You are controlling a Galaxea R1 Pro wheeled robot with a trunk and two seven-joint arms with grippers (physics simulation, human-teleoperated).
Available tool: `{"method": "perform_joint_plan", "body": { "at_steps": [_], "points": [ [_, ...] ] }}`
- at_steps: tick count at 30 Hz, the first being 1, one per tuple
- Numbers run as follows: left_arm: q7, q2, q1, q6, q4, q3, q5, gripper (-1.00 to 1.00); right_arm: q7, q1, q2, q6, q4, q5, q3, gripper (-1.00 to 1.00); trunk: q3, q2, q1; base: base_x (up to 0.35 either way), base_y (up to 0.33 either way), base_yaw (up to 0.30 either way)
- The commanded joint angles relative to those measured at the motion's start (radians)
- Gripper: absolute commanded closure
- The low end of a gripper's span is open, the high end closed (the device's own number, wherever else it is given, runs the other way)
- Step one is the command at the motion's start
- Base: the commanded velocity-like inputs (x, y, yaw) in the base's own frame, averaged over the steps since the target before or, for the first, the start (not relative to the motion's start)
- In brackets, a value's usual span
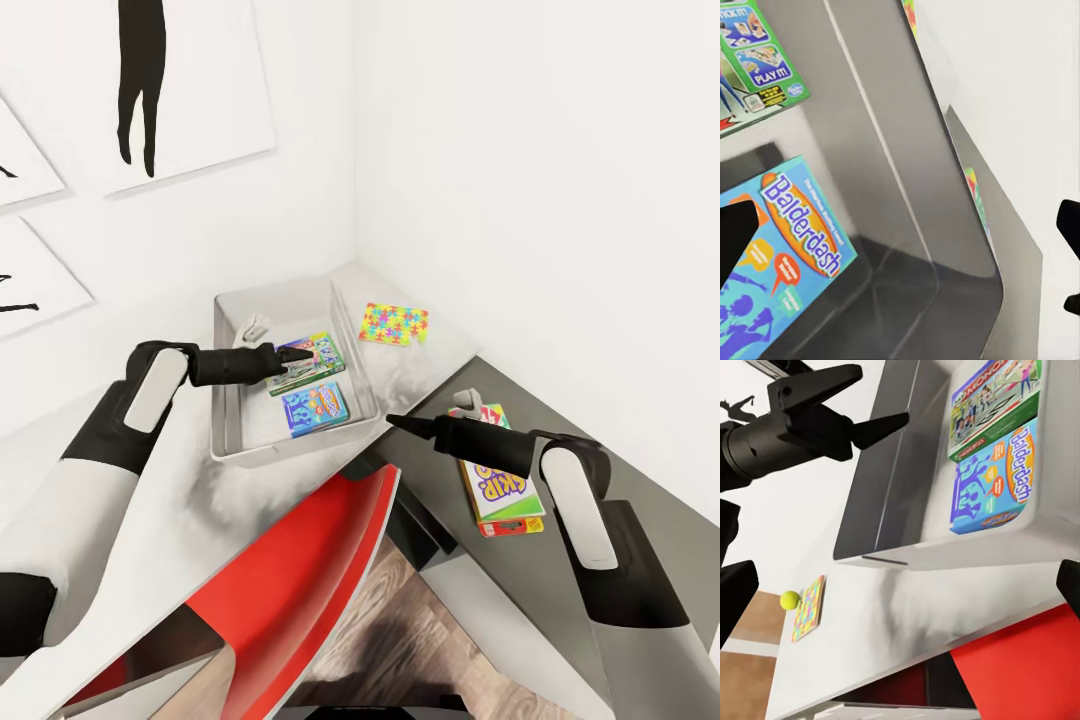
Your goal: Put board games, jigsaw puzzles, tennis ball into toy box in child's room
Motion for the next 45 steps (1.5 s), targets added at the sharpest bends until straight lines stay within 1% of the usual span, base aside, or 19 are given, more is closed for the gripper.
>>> {"method": "perform_joint_plan", "body": {
  "at_steps": [1,2,3,5,8,10,14,16,19,21,22,24,29,31,34,39,40,42,45],
  "points": [
    [-0.01,0.0,0.003,0.001,-0.009,0.001,-0.001,-1.0,0.009,-0.001,-0.001,0.002,0.0,0.009,-0.001,-1.0,-0.001,-0.002,0.001,0.0,0.0,0.0],
    [-0.01,0.0,0.006,0.001,-0.018,0.002,0.009,-1.0,0.009,-0.001,-0.001,0.002,0.0,0.009,-0.001,-1.0,-0.001,-0.002,0.001,0.0,0.0,0.0],
    [-0.01,0.0,0.006,0.001,-0.018,0.002,0.009,-1.0,0.009,-0.001,-0.001,0.002,0.0,0.009,-0.001,-1.0,-0.001,-0.002,0.001,0.0,0.0,0.0],
    [-0.009,-0.001,0.015,0.001,-0.034,0.003,0.03,-1.0,0.01,-0.001,-0.001,0.002,0.0,0.008,-0.007,-1.0,-0.001,-0.002,0.001,0.0,0.0,0.0],
    [-0.009,-0.001,0.021,0.001,-0.042,0.004,0.039,-1.0,0.01,-0.001,-0.001,0.002,0.0,0.008,-0.011,-1.0,-0.001,-0.002,0.001,0.0,0.0,0.0],
    [-0.008,-0.002,0.029,0.001,-0.056,0.004,0.053,-1.0,0.011,-0.001,-0.001,0.002,0.0,0.007,-0.02,-1.0,-0.001,-0.002,0.001,0.0,0.0,0.0],
    [-0.007,-0.003,0.035,0.001,-0.067,0.004,0.062,-1.0,0.017,-0.001,-0.001,0.002,0.0,0.007,-0.028,-1.0,-0.001,-0.002,0.001,0.0,0.0,0.0],
    [-0.006,-0.006,0.039,0.001,-0.074,0.004,0.067,-1.0,0.022,-0.001,-0.001,0.002,0.0,0.007,-0.039,-1.0,-0.001,-0.002,0.001,0.0,0.0,0.0],
    [-0.006,-0.009,0.04,0.001,-0.077,0.004,0.069,-1.0,0.024,-0.001,-0.001,0.002,0.0,0.007,-0.046,-1.0,-0.001,-0.002,0.001,0.0,0.0,0.0],
    [-0.005,-0.019,0.042,0.001,-0.081,0.004,0.07,-1.0,0.027,-0.001,0.0,0.002,0.0,0.006,-0.063,-1.0,-0.001,-0.002,0.001,0.0,0.0,-0.021],
    [-0.005,-0.019,0.042,0.001,-0.081,0.004,0.07,-1.0,0.027,-0.001,0.0,0.002,0.0,0.006,-0.063,-1.0,-0.001,-0.002,0.001,0.0,0.0,-0.032],
    [-0.004,-0.029,0.043,0.001,-0.083,0.003,0.069,-1.0,0.028,-0.001,0.0,0.002,0.0,0.006,-0.079,-1.0,-0.001,-0.002,0.001,0.0,0.0,-0.086],
    [-0.004,-0.04,0.044,0.001,-0.085,0.002,0.066,-1.0,0.03,-0.001,0.0,0.002,0.0,0.006,-0.091,-1.0,-0.001,-0.002,0.001,0.0,0.0,-0.143],
    [-0.004,-0.052,0.044,0.001,-0.086,0.001,0.065,-1.0,0.03,-0.001,0.0,0.002,0.0,0.006,-0.099,-1.0,-0.001,-0.002,0.001,0.0,0.0,-0.198],
    [-0.004,-0.059,0.044,0.001,-0.086,0.001,0.065,-1.0,0.031,-0.001,0.001,0.002,0.0,0.006,-0.101,-1.0,-0.001,-0.002,0.001,0.0,0.0,-0.216],
    [0.003,-0.081,0.044,0.002,-0.086,-0.002,0.063,-1.0,0.031,-0.001,0.001,0.002,0.0,0.006,-0.108,-1.0,-0.001,-0.002,0.001,0.0,0.0,-0.244],
    [0.003,-0.081,0.044,0.002,-0.086,-0.002,0.063,-1.0,0.031,-0.001,0.001,0.002,0.0,0.006,-0.108,-1.0,0.0,-0.002,0.001,0.0,0.0,-0.255],
    [0.021,-0.092,0.044,0.002,-0.086,-0.002,0.064,-1.0,0.031,-0.001,0.0,0.002,0.0,0.006,-0.109,-1.0,0.0,-0.002,0.001,0.0,0.0,-0.262],
    [0.032,-0.097,0.043,0.002,-0.086,-0.003,0.065,-1.0,0.031,-0.001,0.0,0.002,0.0,0.006,-0.11,-1.0,0.001,-0.002,0.001,0.0,0.0,-0.266]
  ]
}}
